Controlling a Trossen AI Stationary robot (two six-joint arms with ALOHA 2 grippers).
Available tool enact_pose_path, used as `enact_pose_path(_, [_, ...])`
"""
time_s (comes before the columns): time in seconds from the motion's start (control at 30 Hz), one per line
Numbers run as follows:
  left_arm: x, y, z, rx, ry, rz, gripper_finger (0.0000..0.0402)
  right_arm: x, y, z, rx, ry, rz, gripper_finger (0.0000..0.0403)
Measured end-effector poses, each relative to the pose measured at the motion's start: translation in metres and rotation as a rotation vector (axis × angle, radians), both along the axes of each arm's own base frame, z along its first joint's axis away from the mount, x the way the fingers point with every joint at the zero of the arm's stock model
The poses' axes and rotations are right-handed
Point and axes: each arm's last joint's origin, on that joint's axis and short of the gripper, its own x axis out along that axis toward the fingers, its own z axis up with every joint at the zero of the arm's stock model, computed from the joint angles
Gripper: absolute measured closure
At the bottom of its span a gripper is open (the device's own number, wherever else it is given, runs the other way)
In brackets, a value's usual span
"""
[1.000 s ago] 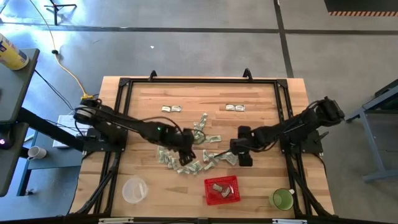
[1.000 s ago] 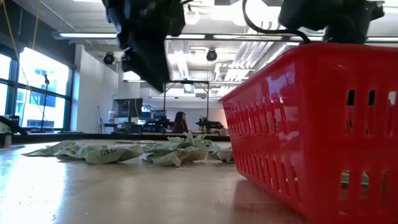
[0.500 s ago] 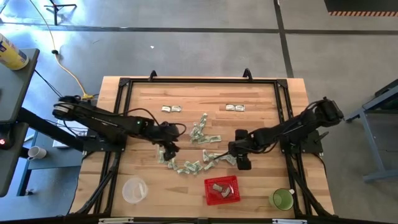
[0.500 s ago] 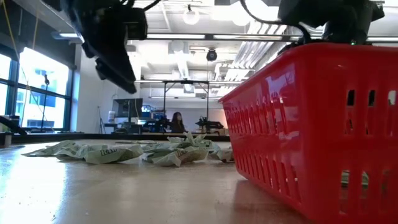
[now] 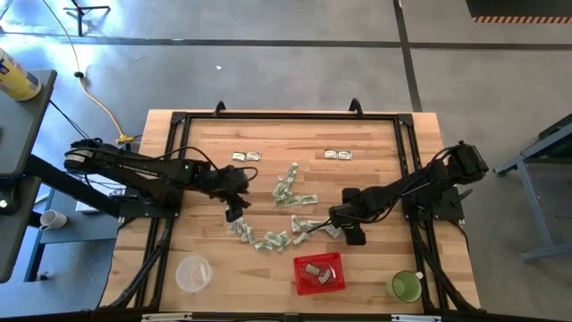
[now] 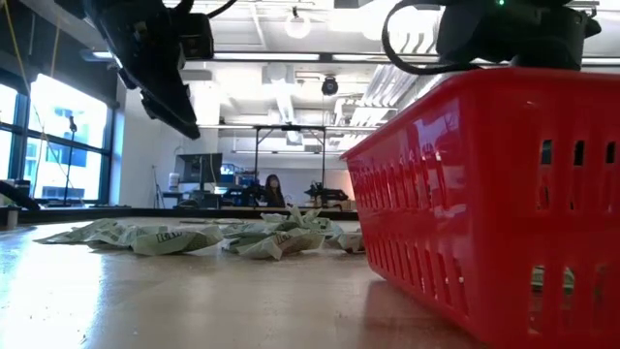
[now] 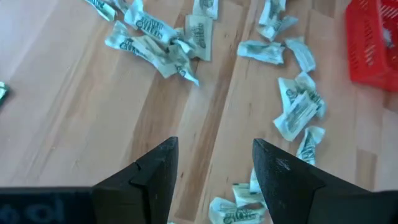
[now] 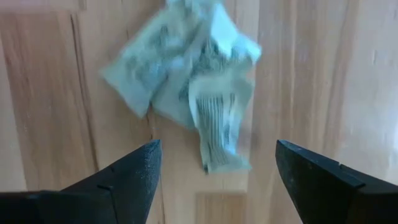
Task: Pick and place items into bin
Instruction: Put the white stevia packet into the red bin
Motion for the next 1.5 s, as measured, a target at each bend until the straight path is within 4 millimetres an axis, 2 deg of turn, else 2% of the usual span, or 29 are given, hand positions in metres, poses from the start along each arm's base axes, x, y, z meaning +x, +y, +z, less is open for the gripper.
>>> enact_pose_path(0.1, [0.001, 0.002, 0.0, -0.012, -0.004, 0.014, 0.016, 0.005, 0.0, -0.001, 0.007, -0.036, -0.005, 0.012])
enact_pose_path(0.23, [0.001, 0.003, 0.0, -0.016, -0.006, 0.022, 0.016, 0.009, -0.001, -0.009, 0.018, -0.015, -0.013, 0.0172])
enact_pose_path(0.4, [0.001, 0.002, 0.0, -0.077, -0.004, 0.055, 0.016, 0.009, -0.001, -0.014, 0.018, 0.021, 0.016, 0.0238])
enact_pose_path(0.57, [0.001, 0.002, 0.0, -0.158, -0.002, 0.114, 0.016, 0.004, -0.002, -0.013, 0.019, 0.055, 0.025, 0.0287])
enact_pose_path(0.7, [0.002, 0.002, 0.001, -0.176, -0.015, 0.132, 0.016, -0.005, -0.002, -0.008, 0.005, 0.102, 0.032, 0.0306])
enact_pose_path(0.97, [0.005, 0.001, 0.004, -0.179, -0.059, 0.129, 0.016, -0.012, -0.003, -0.004, -0.012, 0.142, 0.008, 0.0298])
enact_pose_path(1.07, [0.006, 0.001, 0.004, -0.184, -0.062, 0.126, 0.016, -0.012, -0.002, -0.004, 0.015, 0.14, -0.019, 0.0321])
enact_pose_path(1.17, [0.005, 0.0, 0.004, -0.213, -0.056, 0.1, 0.016, -0.012, 0.001, -0.003, 0.059, 0.149, -0.058, 0.0367])
enact_pose_path(1.27, [0.005, 0.0, 0.004, -0.224, -0.054, 0.09, 0.016, -0.009, 0.01, 0.009, 0.082, 0.112, -0.083, 0.0395])
enact_pose_path(1.4, [0.005, 0.0, 0.004, -0.224, -0.055, 0.09, 0.016, 0.009, 0.023, 0.042, 0.147, -0.004, -0.164, 0.0383])
enact_pose_path(1.5, [0.006, 0.0, 0.005, -0.218, -0.056, 0.083, 0.016, 0.024, 0.033, 0.069, 0.204, -0.1, -0.202, 0.0395])
